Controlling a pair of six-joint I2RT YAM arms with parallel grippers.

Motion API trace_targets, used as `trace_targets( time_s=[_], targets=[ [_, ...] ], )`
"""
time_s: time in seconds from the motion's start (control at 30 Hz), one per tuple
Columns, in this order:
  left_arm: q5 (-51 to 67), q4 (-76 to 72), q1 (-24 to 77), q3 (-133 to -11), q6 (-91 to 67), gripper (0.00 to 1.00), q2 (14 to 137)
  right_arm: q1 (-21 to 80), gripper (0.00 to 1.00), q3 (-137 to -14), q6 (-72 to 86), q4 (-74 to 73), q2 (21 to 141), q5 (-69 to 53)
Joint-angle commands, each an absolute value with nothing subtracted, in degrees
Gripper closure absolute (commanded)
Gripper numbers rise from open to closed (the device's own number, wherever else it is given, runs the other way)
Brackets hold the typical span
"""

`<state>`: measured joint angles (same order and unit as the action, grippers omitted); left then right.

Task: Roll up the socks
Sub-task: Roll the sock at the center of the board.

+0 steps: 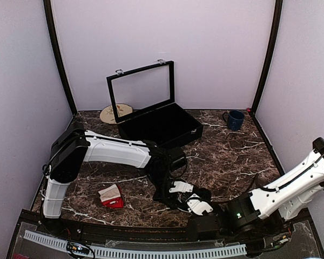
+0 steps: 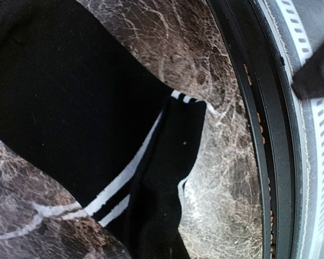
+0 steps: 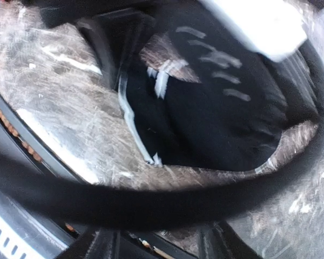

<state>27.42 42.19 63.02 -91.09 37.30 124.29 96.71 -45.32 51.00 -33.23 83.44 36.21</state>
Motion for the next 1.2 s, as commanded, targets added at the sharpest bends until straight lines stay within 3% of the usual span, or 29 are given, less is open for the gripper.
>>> trace_targets(
  time_s=[0.0, 0.2, 0.6, 1.17],
  targets=[
    [29.5, 45.2, 62.7, -91.7, 37.9, 1.0, 124.8, 101.1, 0.47, -50.5, 49.4, -38.1, 90.1, 47.3],
    [30.2, 45.2, 62.7, -91.5, 37.9, 1.0, 124.8, 101.2, 0.38, -51.7, 45.3, -37.9, 93.4, 49.9],
    [29.2, 44.8, 62.8, -91.4, 38.4, 1.0, 124.8, 94.6, 0.33, -49.0, 30.3, -28.6, 93.4, 46.8],
    [30.8, 45.3, 62.8, -92.0, 38.9, 1.0, 125.2, 90.6, 0.35, -46.3, 24.4, -20.4, 94.2, 40.4]
  ],
)
